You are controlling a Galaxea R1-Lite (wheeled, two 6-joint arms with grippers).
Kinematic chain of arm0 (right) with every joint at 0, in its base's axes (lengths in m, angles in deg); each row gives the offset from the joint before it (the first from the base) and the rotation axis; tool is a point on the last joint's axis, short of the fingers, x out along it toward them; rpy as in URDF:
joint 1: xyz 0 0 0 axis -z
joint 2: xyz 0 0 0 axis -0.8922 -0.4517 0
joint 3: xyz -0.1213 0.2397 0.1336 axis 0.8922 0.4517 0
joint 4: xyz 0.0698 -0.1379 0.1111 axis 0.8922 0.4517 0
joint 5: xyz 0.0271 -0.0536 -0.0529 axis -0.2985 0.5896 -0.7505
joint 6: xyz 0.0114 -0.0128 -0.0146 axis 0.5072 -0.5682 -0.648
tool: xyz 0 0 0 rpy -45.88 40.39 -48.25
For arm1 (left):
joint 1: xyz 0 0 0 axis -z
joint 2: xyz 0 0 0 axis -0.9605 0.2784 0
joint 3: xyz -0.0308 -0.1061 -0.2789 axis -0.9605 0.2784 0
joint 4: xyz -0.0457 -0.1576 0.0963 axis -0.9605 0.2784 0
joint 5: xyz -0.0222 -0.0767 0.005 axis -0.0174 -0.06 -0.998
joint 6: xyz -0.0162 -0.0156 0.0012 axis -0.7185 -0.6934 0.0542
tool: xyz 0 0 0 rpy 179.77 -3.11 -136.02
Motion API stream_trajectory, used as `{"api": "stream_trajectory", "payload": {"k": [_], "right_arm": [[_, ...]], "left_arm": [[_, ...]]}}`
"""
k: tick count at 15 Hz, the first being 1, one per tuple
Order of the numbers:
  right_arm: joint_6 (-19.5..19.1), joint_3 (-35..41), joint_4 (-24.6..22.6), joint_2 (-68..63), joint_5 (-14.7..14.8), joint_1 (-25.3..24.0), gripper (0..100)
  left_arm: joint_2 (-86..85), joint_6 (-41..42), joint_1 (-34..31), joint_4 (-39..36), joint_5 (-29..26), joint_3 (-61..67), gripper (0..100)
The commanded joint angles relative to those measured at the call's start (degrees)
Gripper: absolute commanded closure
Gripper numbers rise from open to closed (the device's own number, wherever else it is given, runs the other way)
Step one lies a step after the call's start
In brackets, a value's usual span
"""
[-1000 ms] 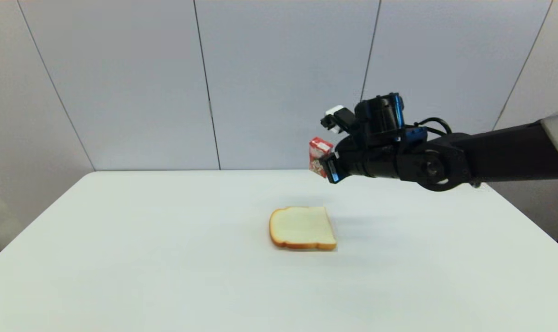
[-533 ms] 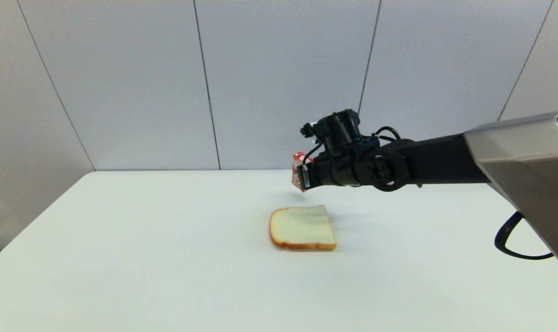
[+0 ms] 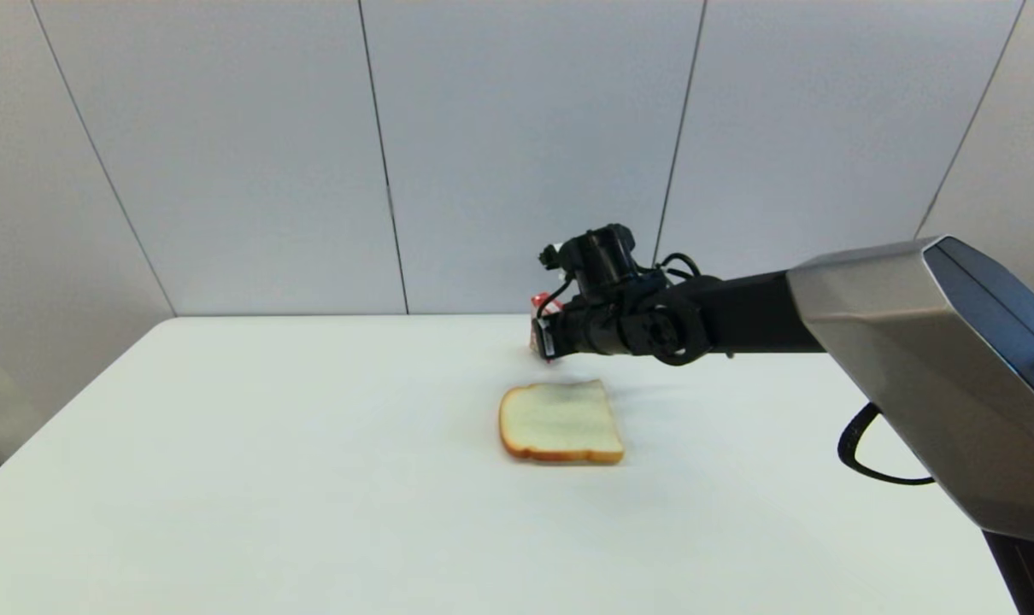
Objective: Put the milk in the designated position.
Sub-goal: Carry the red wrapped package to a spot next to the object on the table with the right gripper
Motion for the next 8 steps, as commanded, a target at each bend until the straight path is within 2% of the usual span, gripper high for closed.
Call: {"api": "stream_trajectory", "payload": {"k": [1,4,5,8], "right_arm": [[0.0,-0.1,0.1,-0.2,0.0,0.0,100],[0.0,0.1,0.3,0.0,0.0,0.0,100],[0.0,0.1,0.6,0.1,0.0,0.0,0],[0.0,0.1,0.6,0.0,0.0,-0.1,0]], "left_arm": [[0.0,0.0,0.0,0.0,0.0,0.1,0],[0.0,0.0,0.0,0.0,0.0,0.1,0],[0.0,0.0,-0.1,0.0,0.0,0.1,0],[0.0,0.0,0.0,0.0,0.0,0.1,0]]}}
